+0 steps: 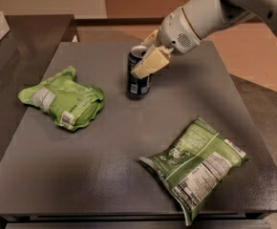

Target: Move pepsi can near green rice chip bag

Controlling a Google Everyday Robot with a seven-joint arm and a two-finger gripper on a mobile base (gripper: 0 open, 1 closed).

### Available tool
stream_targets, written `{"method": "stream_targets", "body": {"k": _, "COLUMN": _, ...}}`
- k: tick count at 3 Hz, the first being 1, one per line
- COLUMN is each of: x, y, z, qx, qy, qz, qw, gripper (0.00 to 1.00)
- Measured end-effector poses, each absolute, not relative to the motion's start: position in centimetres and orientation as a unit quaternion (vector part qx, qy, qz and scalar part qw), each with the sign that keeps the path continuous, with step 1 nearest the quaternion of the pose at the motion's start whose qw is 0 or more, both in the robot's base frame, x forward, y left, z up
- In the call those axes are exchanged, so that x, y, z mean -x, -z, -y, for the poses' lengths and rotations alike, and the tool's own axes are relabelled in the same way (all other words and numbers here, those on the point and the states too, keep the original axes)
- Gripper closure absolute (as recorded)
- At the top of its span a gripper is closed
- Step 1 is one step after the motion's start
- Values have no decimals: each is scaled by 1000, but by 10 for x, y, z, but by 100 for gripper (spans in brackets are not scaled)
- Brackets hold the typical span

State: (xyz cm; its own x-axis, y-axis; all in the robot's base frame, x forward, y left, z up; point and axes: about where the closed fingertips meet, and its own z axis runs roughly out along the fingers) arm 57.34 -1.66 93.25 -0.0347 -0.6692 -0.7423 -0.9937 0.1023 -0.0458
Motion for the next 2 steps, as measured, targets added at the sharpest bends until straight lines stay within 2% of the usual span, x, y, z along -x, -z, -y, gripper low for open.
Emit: {"method": "stream_targets", "body": {"k": 2, "x": -557, "y": -912, "z": -34, "qx": 649, "qy": -290, "qz": -646, "qw": 277, "gripper": 100}}
